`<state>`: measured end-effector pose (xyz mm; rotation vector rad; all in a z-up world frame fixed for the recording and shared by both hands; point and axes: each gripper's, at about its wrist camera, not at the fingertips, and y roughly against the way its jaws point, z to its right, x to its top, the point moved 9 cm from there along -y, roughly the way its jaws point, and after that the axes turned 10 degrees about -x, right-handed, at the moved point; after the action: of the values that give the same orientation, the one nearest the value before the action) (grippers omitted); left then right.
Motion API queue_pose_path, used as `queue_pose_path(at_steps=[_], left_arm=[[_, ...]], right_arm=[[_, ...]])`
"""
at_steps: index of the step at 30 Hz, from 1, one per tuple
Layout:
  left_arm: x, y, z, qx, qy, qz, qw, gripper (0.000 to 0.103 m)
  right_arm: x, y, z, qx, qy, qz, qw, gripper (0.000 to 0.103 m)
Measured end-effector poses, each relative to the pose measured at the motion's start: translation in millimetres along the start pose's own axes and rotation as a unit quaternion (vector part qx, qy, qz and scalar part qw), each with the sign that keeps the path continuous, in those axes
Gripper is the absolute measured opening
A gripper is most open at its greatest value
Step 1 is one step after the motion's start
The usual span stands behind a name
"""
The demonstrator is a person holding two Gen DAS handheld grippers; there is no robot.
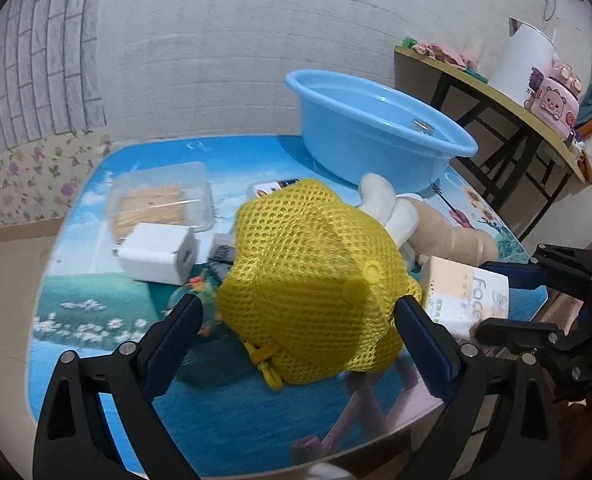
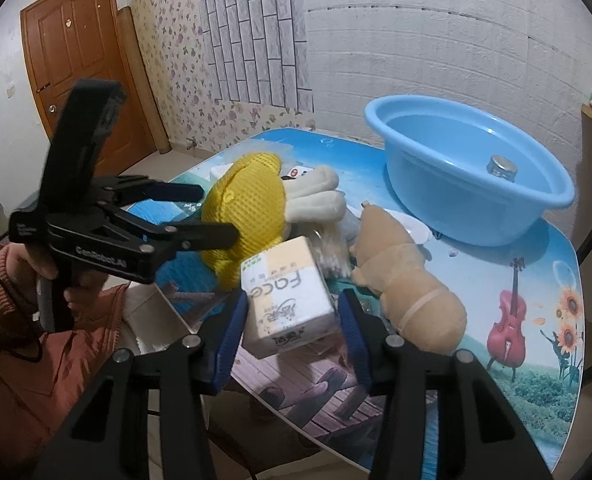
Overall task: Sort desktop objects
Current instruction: 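Grasp the Face tissue pack with the right gripper while the left gripper grasps the yellow mesh toy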
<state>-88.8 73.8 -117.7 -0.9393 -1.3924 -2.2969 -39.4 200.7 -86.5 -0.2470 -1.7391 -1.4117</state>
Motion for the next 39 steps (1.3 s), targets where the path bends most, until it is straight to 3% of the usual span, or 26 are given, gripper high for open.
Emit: queue_pose_path(at_steps=[2,4,7,13,19,24,29,36,39], left_arm=[[-0.6,-6.9,3.5,-0.018,0.007,-0.007,0.9998,0.096],[-2.1,-10.7,9.9,-0.037,0.005,-0.014,0.9992,0.077],[-3.4,-8.4,18.2,-0.043,-0.008,-0.015,0.9989,0.070],[-1.2,13.1,15.3,-0.026,-0.008,0.006,0.9996,0.069],[-0.7,38.8,-6.7,0.015,0.000,0.025,0.9996,0.070],[-5.5,40.9,-19.7,0.043,0.004,0.021,0.9988,0.070],[-13.9,33.9,-21.1,0.042,0.002,0.007,0.9991,0.071],[-15.7,26.4,-19.9,0.043,-0.002,0.001,0.9991,0.075],[-16.7,24.9,-22.3,0.042,0.007,0.001,0.9991,0.077]], right_arm=[[-0.2,-0.9,-1.4,0.002,-0.003,-0.001,1.000,0.046],[-0.2,0.0,-2.5,-0.001,-0.004,-0.001,1.000,0.046],[2.2,2.4,1.5,-0.008,-0.015,0.006,1.000,0.046],[5.1,5.9,25.9,-0.040,-0.052,0.014,0.998,0.046],[8.0,11.9,46.8,-0.067,-0.086,0.025,0.994,0.046],[2.9,8.2,49.2,-0.078,-0.080,0.013,0.994,0.046],[-0.9,3.1,40.9,-0.088,-0.054,0.001,0.995,0.047],[-4.6,-2.2,34.7,-0.077,-0.033,-0.008,0.996,0.063],[-4.4,-5.3,33.0,-0.082,-0.024,-0.009,0.996,0.065]])
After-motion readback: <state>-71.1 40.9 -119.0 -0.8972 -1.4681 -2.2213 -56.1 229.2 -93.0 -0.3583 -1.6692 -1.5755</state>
